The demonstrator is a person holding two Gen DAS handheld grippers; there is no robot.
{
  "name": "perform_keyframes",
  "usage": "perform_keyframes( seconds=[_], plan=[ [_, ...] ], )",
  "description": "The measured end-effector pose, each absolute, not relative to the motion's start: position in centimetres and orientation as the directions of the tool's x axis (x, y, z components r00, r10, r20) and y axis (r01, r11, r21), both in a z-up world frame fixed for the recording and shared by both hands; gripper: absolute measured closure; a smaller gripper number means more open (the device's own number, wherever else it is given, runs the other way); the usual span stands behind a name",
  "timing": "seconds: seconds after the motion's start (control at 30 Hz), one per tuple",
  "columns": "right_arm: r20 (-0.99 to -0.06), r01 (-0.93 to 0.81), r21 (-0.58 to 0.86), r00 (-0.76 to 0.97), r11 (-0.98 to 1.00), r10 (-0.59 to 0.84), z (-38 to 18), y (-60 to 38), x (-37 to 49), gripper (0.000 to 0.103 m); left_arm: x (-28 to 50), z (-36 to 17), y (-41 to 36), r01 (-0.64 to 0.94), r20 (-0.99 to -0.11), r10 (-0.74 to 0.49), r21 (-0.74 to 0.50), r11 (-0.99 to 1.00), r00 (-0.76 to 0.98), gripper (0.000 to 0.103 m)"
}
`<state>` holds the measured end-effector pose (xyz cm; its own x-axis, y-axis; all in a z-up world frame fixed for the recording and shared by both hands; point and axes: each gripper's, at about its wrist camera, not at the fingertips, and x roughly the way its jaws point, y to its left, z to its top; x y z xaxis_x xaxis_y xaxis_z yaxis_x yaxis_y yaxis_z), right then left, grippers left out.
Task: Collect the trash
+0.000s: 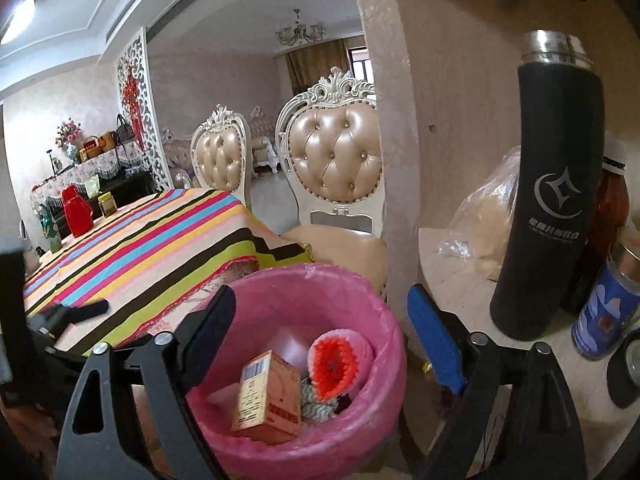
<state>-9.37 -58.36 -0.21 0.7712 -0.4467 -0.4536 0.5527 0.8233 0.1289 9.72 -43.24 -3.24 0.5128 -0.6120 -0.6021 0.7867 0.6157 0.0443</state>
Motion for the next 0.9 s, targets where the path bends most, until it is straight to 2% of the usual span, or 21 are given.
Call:
perform_keyframes(
  seconds=[0.23,0.37,0.47,0.57,0.9],
  plan=[
    [-0.469,0.581,0.067,0.736,0.811,-0.488,1.1,-53.0,-9.5,0.018,8.8,-1.9,-36.7,0.801,-0.568,-0.651,0.024,0.599,0.504,0.005],
    [-0.514,0.595,0.022,0.696,0.803,-0.501,0.9,-50.4,-8.6,0.018,8.8,-2.5,-33.7,0.798,-0.555,-0.655,0.027,0.602,0.513,0.005],
    [-0.538,0.623,-0.036,0.647,0.782,-0.540,0.5,-48.2,-8.3,0.018,8.9,-2.9,-32.7,0.815,-0.550,-0.681,0.001,0.579,0.484,0.005],
    [-0.556,0.639,-0.031,0.628,0.768,-0.545,0.2,-47.0,-8.5,0.018,8.8,-3.3,-31.9,0.820,-0.540,-0.694,-0.011,0.572,0.477,0.005],
    [-0.553,0.699,-0.089,0.558,0.710,-0.619,-1.3,-44.1,-12.2,0.018,7.2,-3.8,-31.6,0.908,-0.531,-0.789,-0.081,0.410,0.309,0.005]
  ],
)
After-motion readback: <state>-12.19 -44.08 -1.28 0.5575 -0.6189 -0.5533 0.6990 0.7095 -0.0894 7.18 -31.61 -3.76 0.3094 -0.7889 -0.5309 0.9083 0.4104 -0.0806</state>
